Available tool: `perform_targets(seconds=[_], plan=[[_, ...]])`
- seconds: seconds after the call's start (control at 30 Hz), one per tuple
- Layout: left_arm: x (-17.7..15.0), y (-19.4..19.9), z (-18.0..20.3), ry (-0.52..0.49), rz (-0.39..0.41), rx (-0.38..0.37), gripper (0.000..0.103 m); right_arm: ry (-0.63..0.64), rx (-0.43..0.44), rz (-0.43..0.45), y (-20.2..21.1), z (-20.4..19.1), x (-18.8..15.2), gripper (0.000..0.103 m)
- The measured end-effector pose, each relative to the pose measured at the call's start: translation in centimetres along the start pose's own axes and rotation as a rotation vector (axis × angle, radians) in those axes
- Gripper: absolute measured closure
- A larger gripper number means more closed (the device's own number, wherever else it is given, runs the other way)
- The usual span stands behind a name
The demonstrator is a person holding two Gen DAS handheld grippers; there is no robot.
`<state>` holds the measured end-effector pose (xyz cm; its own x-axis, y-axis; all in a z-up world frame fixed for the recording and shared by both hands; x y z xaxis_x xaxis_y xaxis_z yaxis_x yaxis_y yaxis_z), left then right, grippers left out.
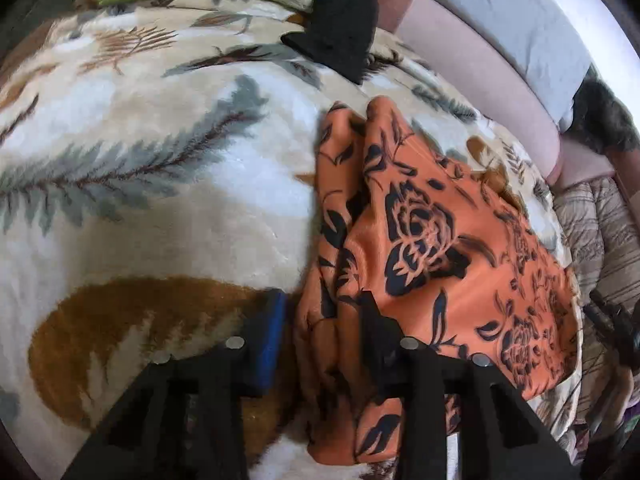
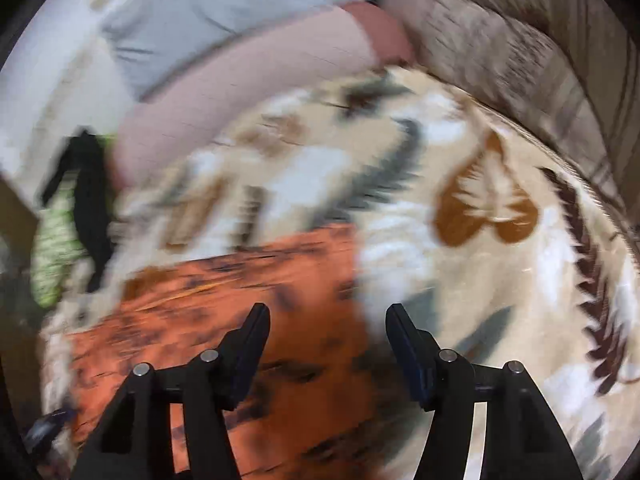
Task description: Fold small clothes
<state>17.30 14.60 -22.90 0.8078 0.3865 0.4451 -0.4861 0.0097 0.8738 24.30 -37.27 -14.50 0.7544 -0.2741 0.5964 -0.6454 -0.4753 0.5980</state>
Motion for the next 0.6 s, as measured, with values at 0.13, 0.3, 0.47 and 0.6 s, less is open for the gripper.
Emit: perform_targets(seconds=[0.13,0.3,0.47,0.6], plan=[[0.6,2.1,1.5,-0.066,0.039,0.006,0.081,-0.009,0.121,-0.107,-2.1,-3.3,-4.2,0.039],[4.8,3.6,3.9,-0.151,0.168,0.031,0.032,-0.052,0.172,-0.163,-3.5,-3.7,-7.2,0.039],[8.6,-0.9,5.9,-0.206,0.088,0.040,0.060,-0.050,0.189,-0.179,-4.0,-4.3,-7.6,0.039],[9.7,-1.9,6.3,-0.274,0.098,0.086,0.101,-0.045,0.199,-0.181,-4.7,-4.3,-7.6,0.039]])
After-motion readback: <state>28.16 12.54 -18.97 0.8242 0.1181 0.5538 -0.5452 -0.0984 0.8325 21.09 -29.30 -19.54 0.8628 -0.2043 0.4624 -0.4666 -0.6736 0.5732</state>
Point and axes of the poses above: each gripper's, at about its wrist camera, not at the fingertips, and y roughly against the way its jaws point, z to its right, x to its top, the point moved 6 cm from there along -y, roughly the way its jaws point, and after that the axes turned 15 degrees about x, right-handed, at the moved point
